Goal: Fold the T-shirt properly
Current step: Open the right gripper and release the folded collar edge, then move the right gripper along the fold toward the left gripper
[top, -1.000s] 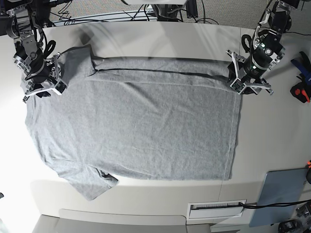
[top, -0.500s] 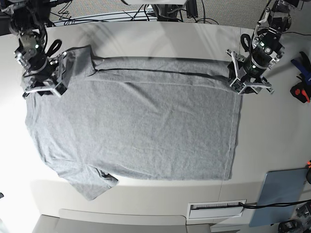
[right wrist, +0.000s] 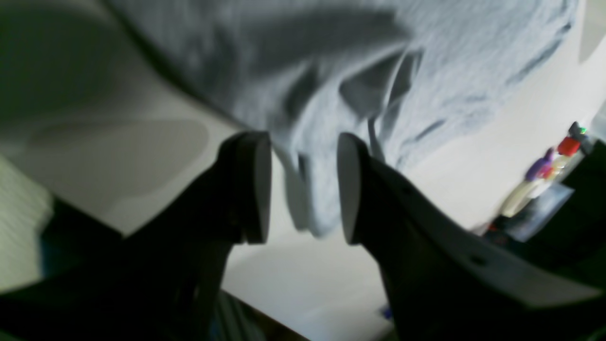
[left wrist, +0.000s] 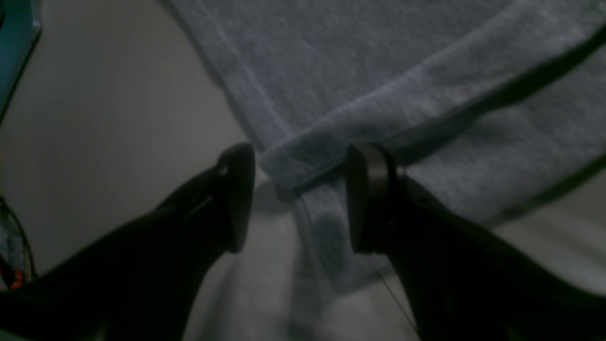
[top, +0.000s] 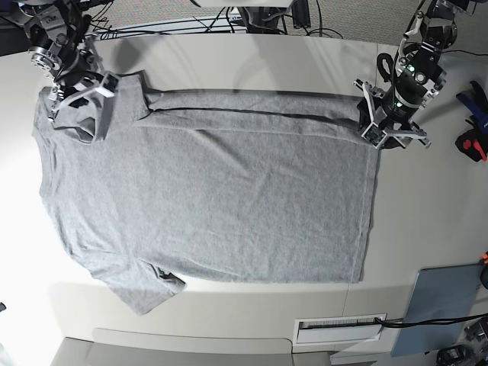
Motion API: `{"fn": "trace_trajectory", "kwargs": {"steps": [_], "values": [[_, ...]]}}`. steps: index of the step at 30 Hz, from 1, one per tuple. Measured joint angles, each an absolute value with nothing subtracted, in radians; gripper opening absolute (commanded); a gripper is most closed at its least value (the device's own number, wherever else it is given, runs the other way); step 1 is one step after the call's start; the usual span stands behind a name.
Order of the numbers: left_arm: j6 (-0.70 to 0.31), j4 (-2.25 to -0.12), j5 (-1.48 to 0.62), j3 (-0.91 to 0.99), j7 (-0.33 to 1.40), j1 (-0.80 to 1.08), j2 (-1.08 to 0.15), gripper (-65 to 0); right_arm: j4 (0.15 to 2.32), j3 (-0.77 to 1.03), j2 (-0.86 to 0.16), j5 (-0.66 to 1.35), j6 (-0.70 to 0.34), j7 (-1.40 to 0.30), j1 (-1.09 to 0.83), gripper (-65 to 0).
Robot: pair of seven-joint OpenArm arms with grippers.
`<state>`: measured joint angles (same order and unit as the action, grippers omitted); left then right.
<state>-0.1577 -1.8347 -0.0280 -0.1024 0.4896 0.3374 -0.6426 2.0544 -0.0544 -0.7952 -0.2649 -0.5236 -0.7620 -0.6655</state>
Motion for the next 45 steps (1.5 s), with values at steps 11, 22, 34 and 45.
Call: {"fn": "trace_trajectory", "kwargs": {"steps": [11,22,34,45], "values": [[-0.138,-1.835,-0.028,-0.102,0.489,0.337,-0.643,-33.4,2.054,-0.104,-0.814,-0.274,-0.577,-0.68,-0.679,-42.0],[-0.138,-1.835,-0.028,-0.102,0.488,0.337,-0.643,-33.4,1.895,-0.224,-0.811,-0.313,-0.57,-0.688,-0.526,-42.1],[-0.138,-1.835,-0.028,-0.102,0.488,0.337,-0.642,-33.4,1.894,-0.271,-0.807,-0.313,-0.57,-0.749,-0.499,-57.5],[-0.138,-1.835,-0.028,-0.102,0.489,0.337,-0.643,-33.4,1.957,-0.257,-0.806,-0.306,-0.513,-0.762,-0.44,-65.0]]}}
